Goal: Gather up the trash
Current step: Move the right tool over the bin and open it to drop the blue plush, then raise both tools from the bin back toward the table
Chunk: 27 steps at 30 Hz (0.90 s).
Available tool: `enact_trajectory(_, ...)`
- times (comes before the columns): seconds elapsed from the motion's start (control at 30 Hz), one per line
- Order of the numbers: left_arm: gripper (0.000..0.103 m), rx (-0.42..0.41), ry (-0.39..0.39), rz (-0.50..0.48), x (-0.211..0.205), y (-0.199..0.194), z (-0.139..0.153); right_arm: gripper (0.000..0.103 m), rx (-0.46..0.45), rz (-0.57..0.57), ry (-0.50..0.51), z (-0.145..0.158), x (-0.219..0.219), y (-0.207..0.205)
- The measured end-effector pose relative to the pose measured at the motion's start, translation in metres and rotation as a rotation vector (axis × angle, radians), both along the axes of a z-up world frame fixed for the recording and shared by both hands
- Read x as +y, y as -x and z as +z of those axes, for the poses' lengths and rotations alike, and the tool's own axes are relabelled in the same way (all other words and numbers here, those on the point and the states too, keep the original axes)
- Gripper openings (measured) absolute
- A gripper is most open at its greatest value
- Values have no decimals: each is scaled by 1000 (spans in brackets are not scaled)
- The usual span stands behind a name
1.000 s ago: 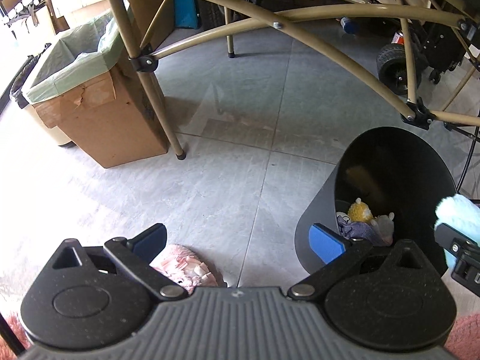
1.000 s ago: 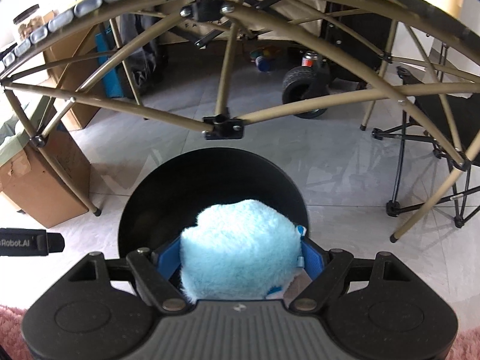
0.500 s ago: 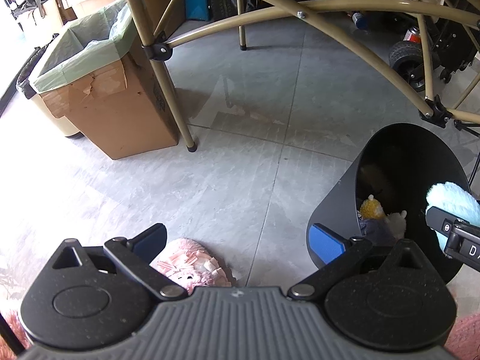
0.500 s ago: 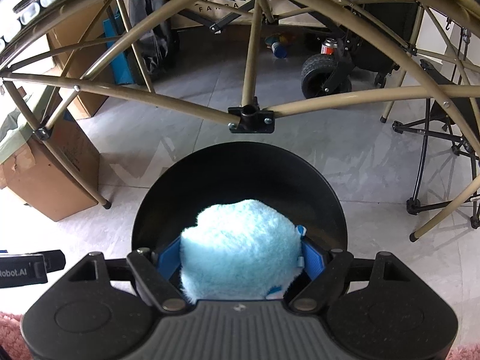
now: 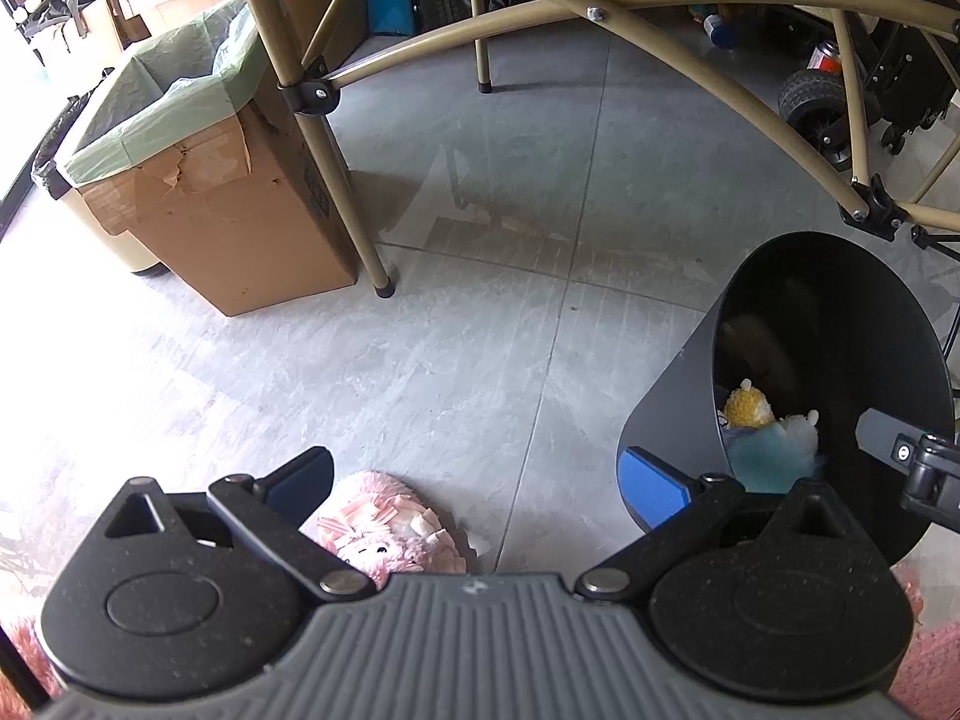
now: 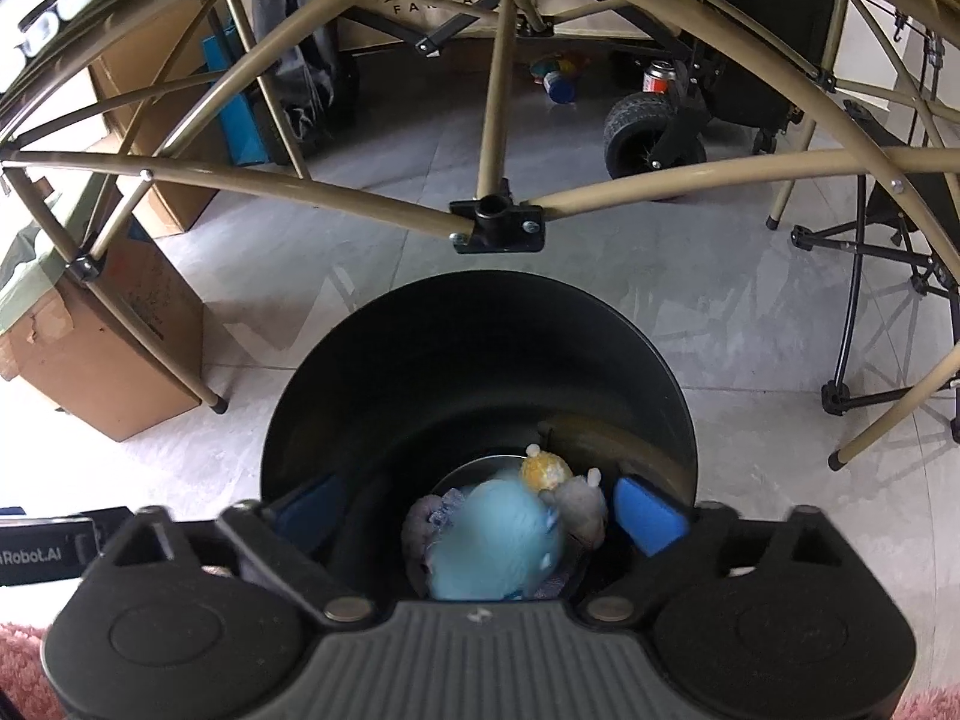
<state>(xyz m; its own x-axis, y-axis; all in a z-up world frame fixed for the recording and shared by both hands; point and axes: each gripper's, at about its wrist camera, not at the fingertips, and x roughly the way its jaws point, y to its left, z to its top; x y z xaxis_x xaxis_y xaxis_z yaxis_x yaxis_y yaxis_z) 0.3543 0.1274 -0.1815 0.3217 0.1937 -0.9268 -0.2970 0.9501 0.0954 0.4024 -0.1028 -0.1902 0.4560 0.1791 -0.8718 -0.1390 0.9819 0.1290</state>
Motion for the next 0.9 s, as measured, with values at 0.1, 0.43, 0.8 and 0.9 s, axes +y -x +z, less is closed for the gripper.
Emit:
enact_trajectory(0.1,103,-1,-1,-3,0,0,0,103,-2,1,-3,0,0,1)
enact_trajectory(0.43,103,-2,-4,-6,-1,1,0,103,-16,25,-10,4,2,4)
enact_trajectory(0.8,103,-5,-10,-7,-2,1,1,103,-35,24,-6,8,0,7)
enact_trajectory(0.9,103,-6,-12,-9,-2,1,1,103,-44,27,-9,10,0,8)
